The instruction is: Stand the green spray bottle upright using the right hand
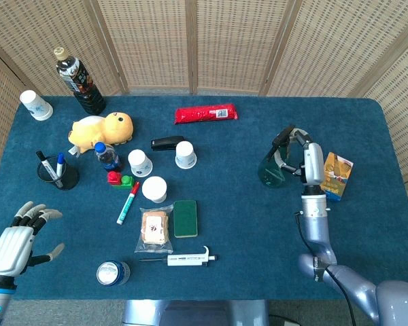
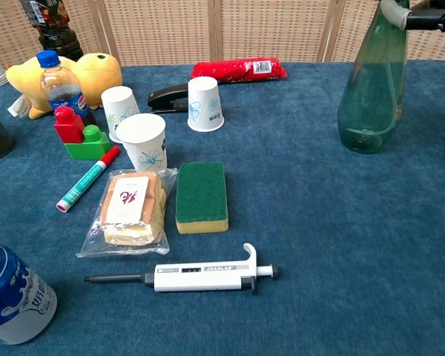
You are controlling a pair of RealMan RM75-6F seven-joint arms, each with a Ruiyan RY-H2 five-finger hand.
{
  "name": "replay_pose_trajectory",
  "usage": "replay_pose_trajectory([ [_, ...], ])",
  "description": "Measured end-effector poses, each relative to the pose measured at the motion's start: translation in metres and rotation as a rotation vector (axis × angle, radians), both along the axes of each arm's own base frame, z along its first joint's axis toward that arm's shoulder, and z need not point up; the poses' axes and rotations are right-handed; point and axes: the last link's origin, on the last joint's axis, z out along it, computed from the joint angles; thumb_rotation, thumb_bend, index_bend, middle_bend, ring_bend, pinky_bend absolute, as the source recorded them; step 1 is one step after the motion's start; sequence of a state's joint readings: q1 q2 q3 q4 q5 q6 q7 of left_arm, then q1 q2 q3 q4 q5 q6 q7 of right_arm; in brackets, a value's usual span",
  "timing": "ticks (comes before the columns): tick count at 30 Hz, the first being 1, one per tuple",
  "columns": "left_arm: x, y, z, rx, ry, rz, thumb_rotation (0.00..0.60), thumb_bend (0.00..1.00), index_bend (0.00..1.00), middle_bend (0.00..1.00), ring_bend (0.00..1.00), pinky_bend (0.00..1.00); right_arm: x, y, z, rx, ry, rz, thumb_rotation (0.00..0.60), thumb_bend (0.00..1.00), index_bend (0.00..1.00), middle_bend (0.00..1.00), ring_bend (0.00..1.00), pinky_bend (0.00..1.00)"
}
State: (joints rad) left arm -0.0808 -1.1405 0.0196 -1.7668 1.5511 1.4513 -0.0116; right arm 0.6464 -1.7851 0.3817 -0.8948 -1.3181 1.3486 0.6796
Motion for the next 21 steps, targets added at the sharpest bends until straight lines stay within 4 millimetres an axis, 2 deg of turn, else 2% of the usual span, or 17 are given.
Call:
replay_pose_trajectory([
  [14,0.0013,0.0002,0.0007,0.005,-0.003,-0.007,0.6,0.28,0.28,0.3,0.19,0.04,0.0022,-0.0013,0.0059,0.041,-0.018,0.021,0.594,0.45,0.32,0.37,0.21,0.3],
  [17,0.0015,0.0002,0.0006,0.005,-0.003,-0.008,0.6,0.28,0.28,0.3,0.19,0.04,0.0029,-0.0016,0.0068,0.051,-0.016,0.023,0.564,0.44,0.29,0.36,0.2,0.28],
  [21,0.0015,0.0003,0.0004,0.006,-0.004,-0.009,0.6,0.28,0.28,0.3,0.19,0.04,0.0039,-0.0024,0.0081,0.057,-0.013,0.024,0.489,0.41,0.28,0.36,0.19,0.26],
])
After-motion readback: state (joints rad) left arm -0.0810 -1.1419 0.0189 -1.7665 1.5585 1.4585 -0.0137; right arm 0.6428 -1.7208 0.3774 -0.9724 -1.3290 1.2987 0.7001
